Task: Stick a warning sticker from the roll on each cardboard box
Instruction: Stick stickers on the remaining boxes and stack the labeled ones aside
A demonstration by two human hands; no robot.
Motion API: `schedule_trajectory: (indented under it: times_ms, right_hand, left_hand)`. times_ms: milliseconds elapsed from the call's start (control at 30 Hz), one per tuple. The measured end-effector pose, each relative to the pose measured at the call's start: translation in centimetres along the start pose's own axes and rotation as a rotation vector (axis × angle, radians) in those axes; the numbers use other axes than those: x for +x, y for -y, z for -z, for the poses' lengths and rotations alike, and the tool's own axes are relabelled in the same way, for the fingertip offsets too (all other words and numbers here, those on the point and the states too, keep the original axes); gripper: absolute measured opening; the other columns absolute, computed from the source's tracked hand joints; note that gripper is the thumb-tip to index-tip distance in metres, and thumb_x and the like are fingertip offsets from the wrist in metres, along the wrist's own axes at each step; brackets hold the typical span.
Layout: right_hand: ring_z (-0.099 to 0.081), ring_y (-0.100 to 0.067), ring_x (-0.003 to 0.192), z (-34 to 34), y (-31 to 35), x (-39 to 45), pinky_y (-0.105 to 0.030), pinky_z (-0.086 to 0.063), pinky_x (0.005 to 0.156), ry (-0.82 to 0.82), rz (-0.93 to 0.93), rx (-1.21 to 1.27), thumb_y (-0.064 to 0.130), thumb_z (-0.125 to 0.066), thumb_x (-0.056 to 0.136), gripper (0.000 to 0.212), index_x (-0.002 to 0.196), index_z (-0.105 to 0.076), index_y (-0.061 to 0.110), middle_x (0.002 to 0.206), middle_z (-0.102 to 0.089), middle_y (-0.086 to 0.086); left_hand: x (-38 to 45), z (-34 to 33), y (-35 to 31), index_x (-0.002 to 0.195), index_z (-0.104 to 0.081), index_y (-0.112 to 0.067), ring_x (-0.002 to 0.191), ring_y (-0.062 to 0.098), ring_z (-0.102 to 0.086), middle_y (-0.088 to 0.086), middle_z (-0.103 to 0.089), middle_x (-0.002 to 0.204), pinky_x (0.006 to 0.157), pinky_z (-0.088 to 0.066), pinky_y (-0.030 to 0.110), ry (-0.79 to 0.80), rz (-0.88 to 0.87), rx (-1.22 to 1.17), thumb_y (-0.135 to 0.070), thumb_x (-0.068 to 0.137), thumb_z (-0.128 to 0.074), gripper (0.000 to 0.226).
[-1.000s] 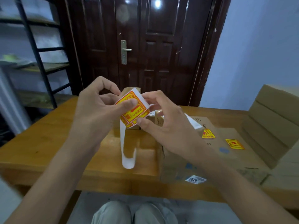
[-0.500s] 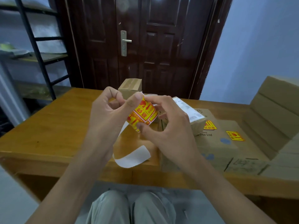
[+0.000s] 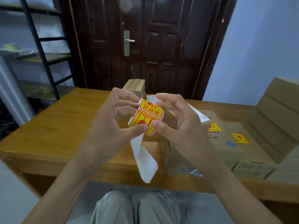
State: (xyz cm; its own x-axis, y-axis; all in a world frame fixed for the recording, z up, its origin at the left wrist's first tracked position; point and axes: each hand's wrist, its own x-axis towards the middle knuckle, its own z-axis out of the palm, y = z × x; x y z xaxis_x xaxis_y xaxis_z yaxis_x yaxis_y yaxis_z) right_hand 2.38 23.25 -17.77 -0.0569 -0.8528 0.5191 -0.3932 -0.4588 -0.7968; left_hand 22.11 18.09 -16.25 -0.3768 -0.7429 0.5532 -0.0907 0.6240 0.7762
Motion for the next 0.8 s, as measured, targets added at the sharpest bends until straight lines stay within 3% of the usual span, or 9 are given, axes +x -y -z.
schedule_trajectory:
  times_ms: [100, 167, 300, 467, 667, 800]
  right_hand:
    - [-0.053, -0.002, 0.133, -0.3, -0.2, -0.1, -0.014, -0.055, 0.091, -0.038, 0.082, -0.215, 0.045, -0.076, 0.092, 0.042, 0.13, -0.064, 0.035, 0.136, -0.057, 0.02]
    - [-0.053, -0.002, 0.133, -0.3, -0.2, 0.1, -0.013, -0.053, 0.093, -0.041, 0.11, -0.286, 0.056, -0.071, 0.09, 0.045, 0.129, -0.065, 0.033, 0.135, -0.058, 0.02]
    - [-0.062, -0.012, 0.125, 0.4, 0.1, 0.6, -0.022, -0.054, 0.094, -0.06, 0.174, -0.318, 0.041, -0.078, 0.093, 0.036, 0.124, -0.071, 0.026, 0.127, -0.066, 0.013]
    - [-0.07, -0.016, 0.106, 0.9, 0.4, 0.8, -0.035, -0.059, 0.084, -0.117, 0.256, -0.379, 0.035, -0.083, 0.091, 0.027, 0.115, -0.076, 0.024, 0.11, -0.074, 0.01]
    - [-0.071, -0.007, 0.106, 0.9, 0.5, 0.4, -0.023, -0.059, 0.083, -0.108, 0.219, -0.39, 0.035, -0.08, 0.094, 0.024, 0.114, -0.08, 0.022, 0.11, -0.076, 0.01]
    - [-0.065, -0.01, 0.105, 1.0, 0.0, 0.3, -0.021, -0.057, 0.078, -0.097, 0.182, -0.487, 0.043, -0.075, 0.096, 0.027, 0.116, -0.082, 0.026, 0.108, -0.067, 0.01]
  left_hand:
    - [-0.1, -0.3, 0.3, 0.122, -0.053, -0.024, 0.109, 0.007, -0.07, -0.013, -0.072, 0.111, 0.082, -0.057, 0.015, -0.027, 0.01, 0.058, -0.039, 0.07, -0.086, 0.064]
    - [0.0, -0.3, 0.4, 0.122, -0.052, -0.028, 0.109, 0.003, -0.069, -0.016, -0.072, 0.106, 0.081, -0.057, 0.014, -0.033, 0.016, 0.113, -0.039, 0.07, -0.087, 0.065]
    - [0.1, -0.4, 0.2, 0.124, -0.05, -0.031, 0.108, -0.001, -0.068, -0.024, -0.073, 0.099, 0.088, -0.058, 0.024, -0.011, -0.018, 0.218, -0.044, 0.068, -0.088, 0.068]
    - [0.2, -0.5, -0.4, 0.121, -0.045, -0.044, 0.108, -0.006, -0.064, -0.031, -0.065, 0.107, 0.081, -0.056, 0.011, 0.002, -0.041, 0.269, -0.057, 0.064, -0.079, 0.068]
    - [0.0, -0.8, -0.2, 0.121, -0.044, -0.052, 0.104, -0.014, -0.063, -0.029, -0.07, 0.095, 0.074, -0.049, 0.005, 0.011, 0.023, 0.269, -0.058, 0.062, -0.078, 0.068]
    - [0.0, -1.1, -0.1, 0.123, -0.046, -0.047, 0.097, -0.015, -0.065, -0.02, -0.074, 0.088, 0.077, -0.033, -0.011, 0.015, 0.048, 0.289, -0.058, 0.061, -0.077, 0.071]
